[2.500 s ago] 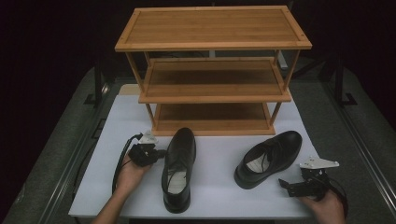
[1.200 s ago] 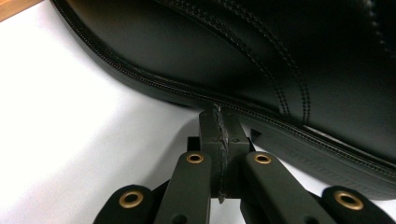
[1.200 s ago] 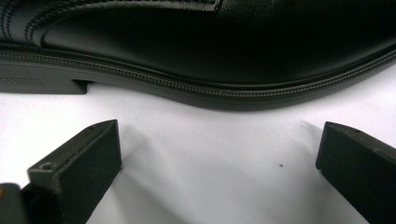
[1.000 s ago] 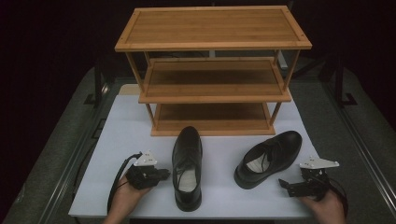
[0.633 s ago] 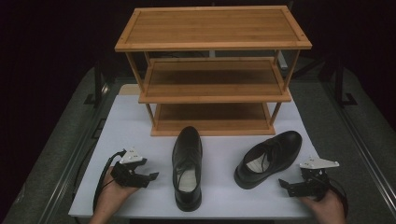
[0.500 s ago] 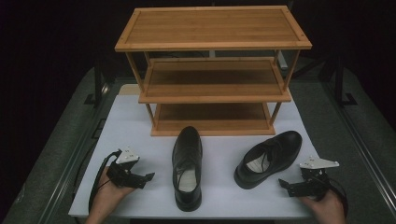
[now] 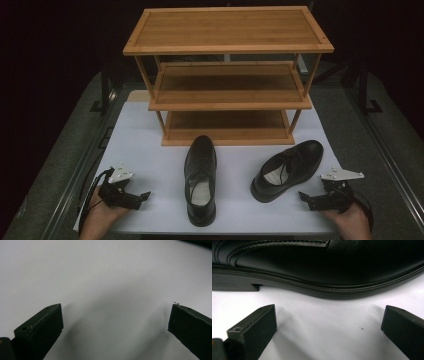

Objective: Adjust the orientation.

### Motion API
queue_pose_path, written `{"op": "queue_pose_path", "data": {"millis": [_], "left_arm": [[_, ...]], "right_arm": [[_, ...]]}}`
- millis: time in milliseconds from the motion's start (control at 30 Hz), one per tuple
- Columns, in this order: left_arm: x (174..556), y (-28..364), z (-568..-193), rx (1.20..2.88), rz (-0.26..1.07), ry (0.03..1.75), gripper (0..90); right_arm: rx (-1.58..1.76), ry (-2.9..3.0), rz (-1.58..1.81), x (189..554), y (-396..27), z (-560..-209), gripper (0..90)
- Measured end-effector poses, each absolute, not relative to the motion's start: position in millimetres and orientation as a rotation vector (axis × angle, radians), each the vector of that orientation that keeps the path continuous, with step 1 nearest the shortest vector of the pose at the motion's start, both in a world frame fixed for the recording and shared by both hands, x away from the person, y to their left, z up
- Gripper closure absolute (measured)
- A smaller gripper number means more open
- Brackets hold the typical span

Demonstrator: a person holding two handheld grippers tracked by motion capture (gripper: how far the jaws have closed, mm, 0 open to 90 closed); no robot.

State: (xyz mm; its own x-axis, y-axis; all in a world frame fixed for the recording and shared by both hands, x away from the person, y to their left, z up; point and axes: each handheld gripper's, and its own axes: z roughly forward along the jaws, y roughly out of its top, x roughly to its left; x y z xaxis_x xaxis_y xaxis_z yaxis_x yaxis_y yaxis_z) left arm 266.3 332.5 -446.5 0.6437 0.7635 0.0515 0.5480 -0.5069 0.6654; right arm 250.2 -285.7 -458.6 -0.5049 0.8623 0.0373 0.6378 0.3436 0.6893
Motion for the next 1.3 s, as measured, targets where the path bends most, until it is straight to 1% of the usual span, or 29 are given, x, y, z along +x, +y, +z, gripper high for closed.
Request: {"op": "queue_pose_path", "data": {"millis": [67, 200, 267, 333, 400, 467, 567, 600, 633, 733, 800, 833, 867, 900, 933, 967, 1033, 1300], "left_arm": [[265.8, 336.4, -450.0, 2.201, 0.431, 1.029, 0.0], [265.6, 336.4, -450.8, 2.201, 0.436, 1.023, 0.0], [264.9, 336.4, -451.2, 2.197, 0.44, 1.021, 0.0], [264.9, 336.7, -451.2, 2.197, 0.44, 1.021, 0.0], [265.1, 336.4, -451.1, 2.199, 0.438, 1.022, 0.0], [265.2, 336.5, -451.0, 2.199, 0.437, 1.022, 0.0], [265.3, 336.5, -450.9, 2.2, 0.438, 1.022, 0.0], [265.3, 336.4, -450.9, 2.2, 0.437, 1.023, 0.0], [265.3, 336.4, -450.9, 2.2, 0.437, 1.023, 0.0], [265.2, 336.3, -450.9, 2.201, 0.438, 1.022, 0.0], [265.2, 336.3, -451.0, 2.2, 0.438, 1.022, 0.0], [265.2, 336.3, -451.0, 2.2, 0.438, 1.023, 0.0], [265.2, 336.3, -451.1, 2.199, 0.438, 1.023, 0.0], [265.2, 336.3, -451.1, 2.199, 0.437, 1.022, 0.0], [265.2, 336.4, -451.1, 2.199, 0.436, 1.022, 0.0], [265.3, 336.5, -451.1, 2.198, 0.435, 1.023, 0.0], [265.3, 336.4, -451.1, 2.197, 0.435, 1.024, 0.0], [265.2, 336.5, -451.1, 2.199, 0.434, 1.024, 0.0]], "right_arm": [[1.325, 2.28, 0.935, 250.2, -285.4, -458.7, 0.0], [1.319, 2.279, 0.923, 249.5, -284.6, -457.9, 1.3], [1.33, 2.266, 0.921, 248.0, -285.4, -456.6, 5.3], [1.358, 2.254, 0.909, 246.4, -286.6, -453.9, 6.4], [1.365, 2.245, 0.906, 244.8, -287.9, -451.4, 15.0], [1.374, 2.222, 0.924, 244.3, -290.8, -447.4, 15.9], [1.385, 2.202, 0.942, 244.2, -295.9, -438.4, 25.1], [1.392, 2.193, 0.968, 243.9, -299.5, -431.7, 34.7], [1.392, 2.193, 0.968, 243.9, -299.5, -431.7, 34.7], [1.382, 2.181, 0.984, 246.6, -304.0, -423.3, 48.3], [1.382, 2.175, 1.003, 250.8, -307.0, -418.6, 59.9], [1.387, 2.17, 1.007, 252.5, -308.0, -417.2, 63.7], [1.396, 2.158, 1.0, 255.1, -309.7, -414.8, 71.0], [1.4, 2.159, 1.004, 257.0, -311.1, -412.8, 73.9], [1.4, 2.162, 1.012, 261.2, -313.2, -409.2, 84.0], [1.4, 2.162, 1.012, 261.2, -313.2, -409.2, 84.0], [1.402, 2.161, 1.001, 266.6, -315.3, -405.6, 89.7], [1.439, 2.115, 1.033, 298.2, -329.3, -396.7, 89.7]]}}
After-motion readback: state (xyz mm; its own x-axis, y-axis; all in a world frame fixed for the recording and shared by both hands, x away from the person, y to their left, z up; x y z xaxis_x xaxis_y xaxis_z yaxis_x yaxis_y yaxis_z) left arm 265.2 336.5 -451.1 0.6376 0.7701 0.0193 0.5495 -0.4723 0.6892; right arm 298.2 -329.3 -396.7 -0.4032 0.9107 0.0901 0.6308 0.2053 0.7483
